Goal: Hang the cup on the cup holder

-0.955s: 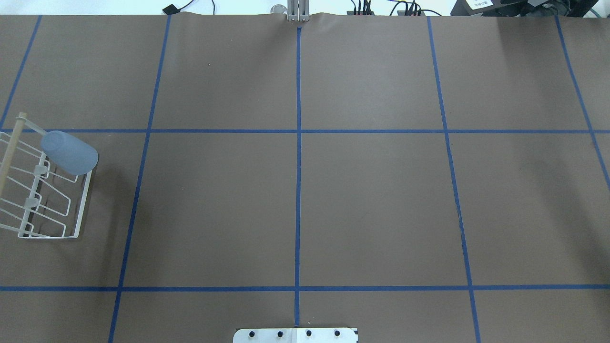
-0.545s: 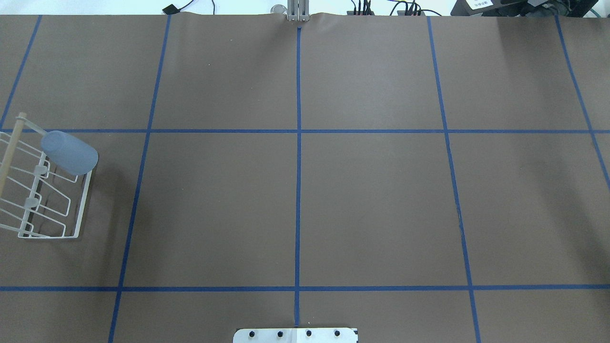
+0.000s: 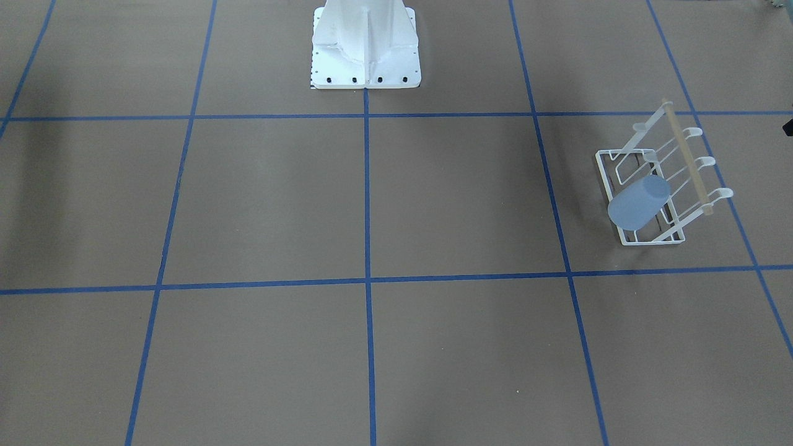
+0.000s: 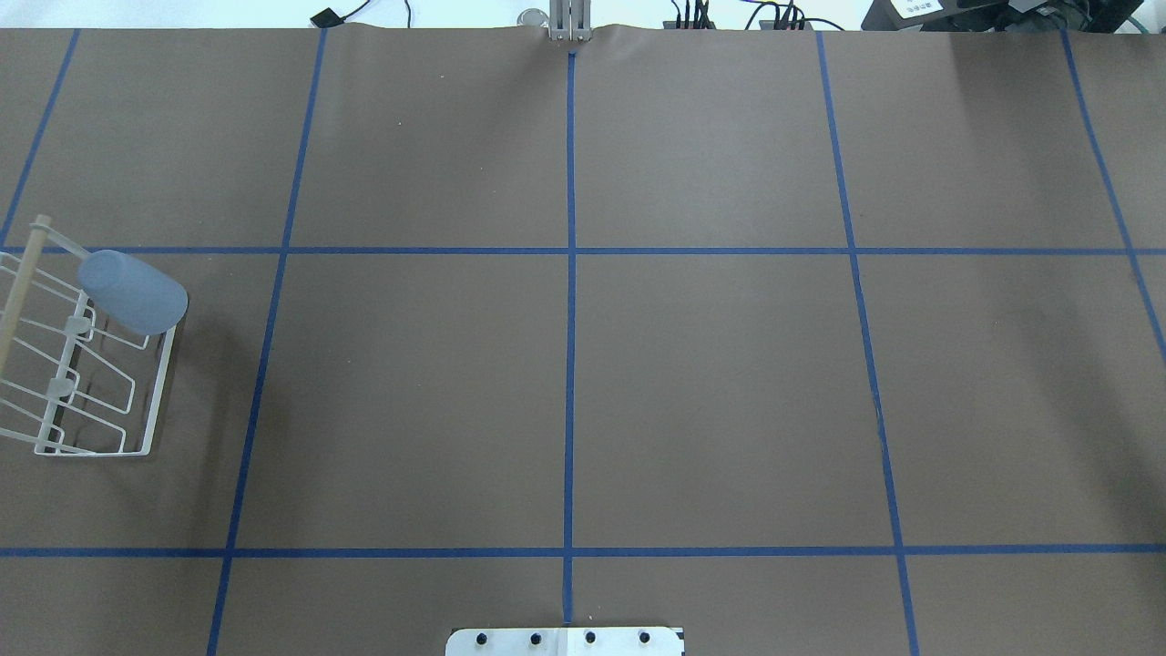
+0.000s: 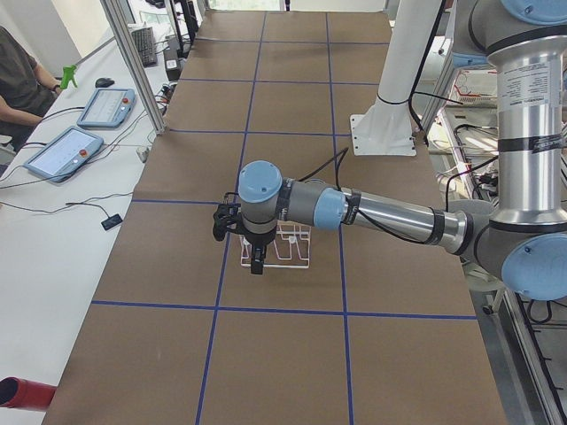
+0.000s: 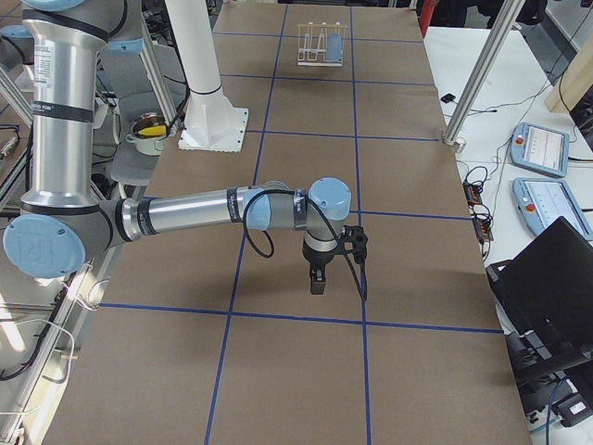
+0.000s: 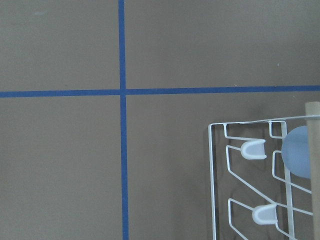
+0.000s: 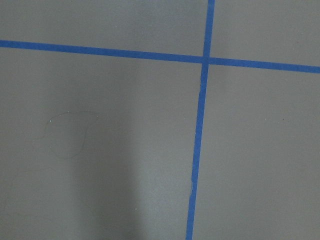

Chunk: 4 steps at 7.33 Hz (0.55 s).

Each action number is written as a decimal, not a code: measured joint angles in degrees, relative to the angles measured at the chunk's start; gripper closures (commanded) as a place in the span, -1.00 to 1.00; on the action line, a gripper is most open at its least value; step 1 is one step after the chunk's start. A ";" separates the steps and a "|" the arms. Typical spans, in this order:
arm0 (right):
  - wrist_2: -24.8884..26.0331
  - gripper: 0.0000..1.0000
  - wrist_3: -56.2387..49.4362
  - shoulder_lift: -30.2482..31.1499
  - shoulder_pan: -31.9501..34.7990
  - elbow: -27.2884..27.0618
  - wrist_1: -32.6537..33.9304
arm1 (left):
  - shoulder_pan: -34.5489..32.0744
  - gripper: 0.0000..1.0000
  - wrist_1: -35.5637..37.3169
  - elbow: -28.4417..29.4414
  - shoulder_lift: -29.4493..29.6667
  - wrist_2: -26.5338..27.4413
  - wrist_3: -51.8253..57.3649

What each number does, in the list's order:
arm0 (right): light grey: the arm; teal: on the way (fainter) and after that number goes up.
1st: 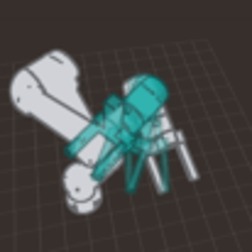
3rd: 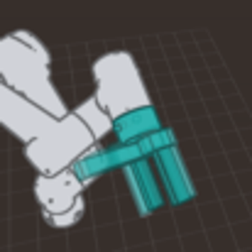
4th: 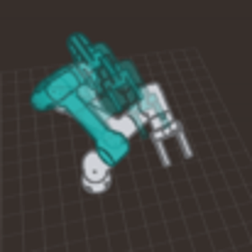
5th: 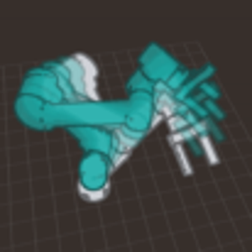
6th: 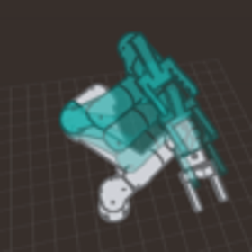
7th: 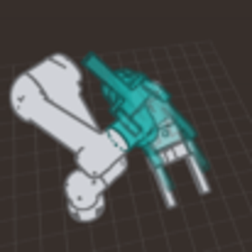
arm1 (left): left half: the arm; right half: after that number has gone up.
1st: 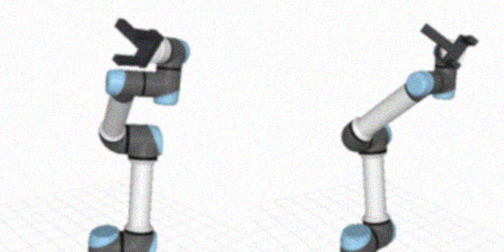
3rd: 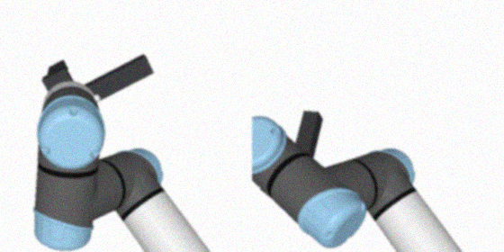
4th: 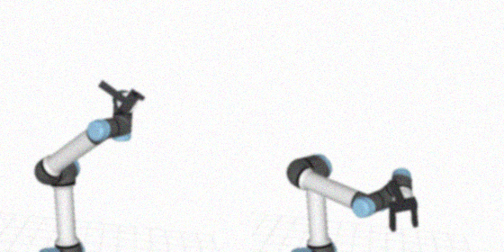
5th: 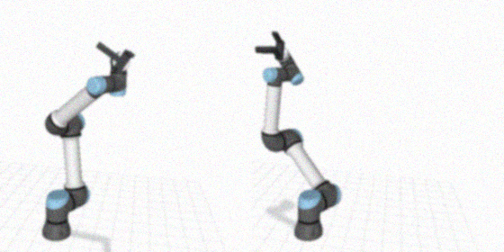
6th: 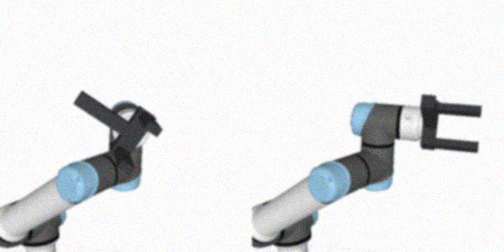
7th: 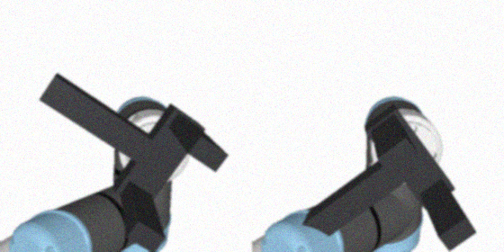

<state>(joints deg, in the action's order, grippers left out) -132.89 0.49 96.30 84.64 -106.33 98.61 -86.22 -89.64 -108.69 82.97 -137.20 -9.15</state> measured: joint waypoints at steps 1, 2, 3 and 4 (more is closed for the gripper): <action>0.00 -1.00 0.02 -0.11 0.00 -0.01 0.00 | 0.00 -0.97 -0.03 0.12 0.00 -0.02 0.08; -0.02 -1.00 0.03 -0.18 0.00 -0.02 0.00 | 0.00 -0.96 -0.07 0.16 0.00 -0.08 0.14; -0.06 -1.00 0.03 -0.21 -0.02 -0.01 0.00 | 0.00 -0.96 -0.09 0.20 0.00 -0.20 0.17; -0.12 -1.00 0.03 -0.26 -0.05 -0.05 0.00 | 0.00 -0.96 -0.10 0.22 0.00 -0.36 0.18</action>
<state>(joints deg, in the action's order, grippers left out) -133.01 0.53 96.05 84.59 -106.38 98.61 -86.22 -89.73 -108.47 82.97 -137.56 -8.97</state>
